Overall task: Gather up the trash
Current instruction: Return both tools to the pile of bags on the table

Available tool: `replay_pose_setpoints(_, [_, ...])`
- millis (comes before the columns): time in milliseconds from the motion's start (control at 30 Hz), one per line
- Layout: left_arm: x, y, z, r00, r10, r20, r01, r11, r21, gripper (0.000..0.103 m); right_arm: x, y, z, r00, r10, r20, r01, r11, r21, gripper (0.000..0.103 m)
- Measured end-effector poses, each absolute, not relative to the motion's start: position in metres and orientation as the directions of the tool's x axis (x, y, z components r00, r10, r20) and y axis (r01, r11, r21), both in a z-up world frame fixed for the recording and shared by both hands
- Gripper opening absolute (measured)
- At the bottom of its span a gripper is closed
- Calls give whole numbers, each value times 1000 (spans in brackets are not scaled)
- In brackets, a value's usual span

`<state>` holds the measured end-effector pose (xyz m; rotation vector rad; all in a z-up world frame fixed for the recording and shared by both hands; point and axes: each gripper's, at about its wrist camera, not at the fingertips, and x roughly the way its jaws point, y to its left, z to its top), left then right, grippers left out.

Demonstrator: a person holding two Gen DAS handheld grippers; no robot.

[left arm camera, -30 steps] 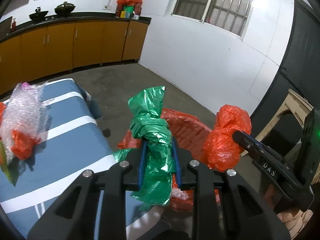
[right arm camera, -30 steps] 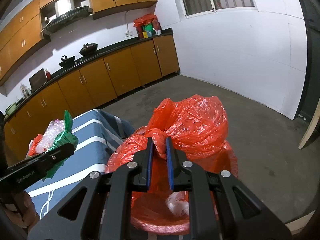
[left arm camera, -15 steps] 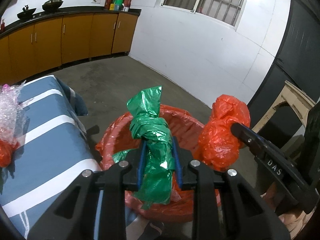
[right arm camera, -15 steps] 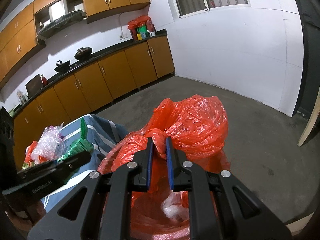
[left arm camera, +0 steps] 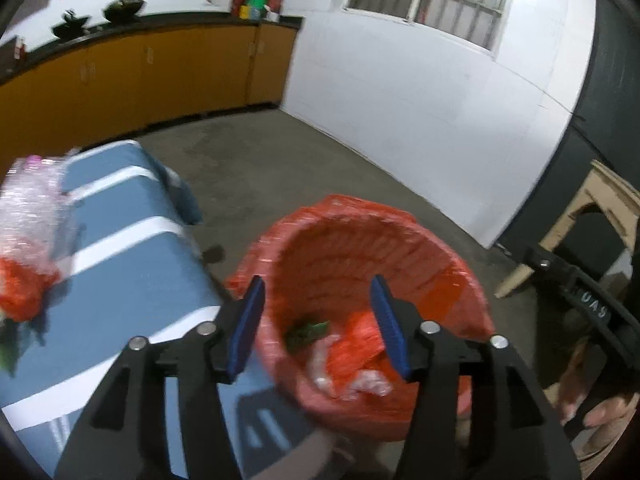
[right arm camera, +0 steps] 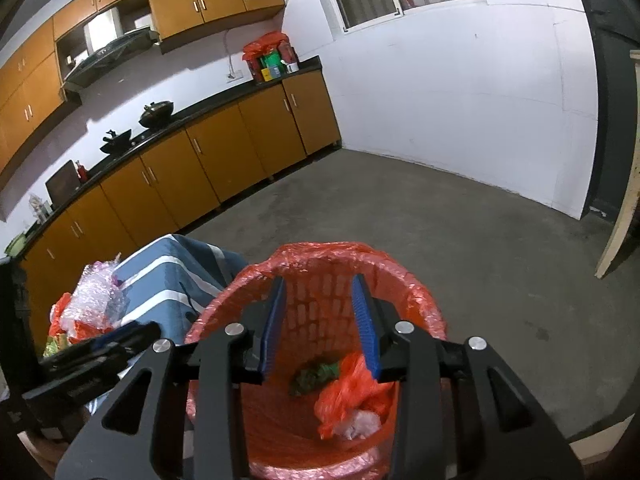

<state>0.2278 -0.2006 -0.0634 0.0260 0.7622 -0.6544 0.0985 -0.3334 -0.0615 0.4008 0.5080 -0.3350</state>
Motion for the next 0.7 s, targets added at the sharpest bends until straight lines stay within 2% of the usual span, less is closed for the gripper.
replay_pose_setpoints(133, [225, -174, -62, 600, -485, -636, 509, 845, -164, 64, 98, -333, -62, 816, -212, -538, 412, 865, 285, 36])
replay_pose_setpoints(233, [222, -152, -59, 650, -435, -623, 465, 876, -126, 67, 99, -325, -60, 815, -224, -534, 412, 873, 263, 48])
replay_pose_setpoints(367, [218, -126, -56, 700, -373, -609, 405, 910, -92, 73, 106, -306, -54, 824, -216, -523, 378, 898, 225, 52])
replay_pose_setpoints(467, [218, -103, -56, 727, -328, -603, 353, 932, -82, 76, 114, -290, -50, 834, -188, -519, 339, 917, 213, 58])
replay_pose_setpoints(700, [216, -51, -58, 777, -221, -590, 231, 971, -59, 79, 140, -241, -44, 847, -108, -520, 228, 958, 172, 59])
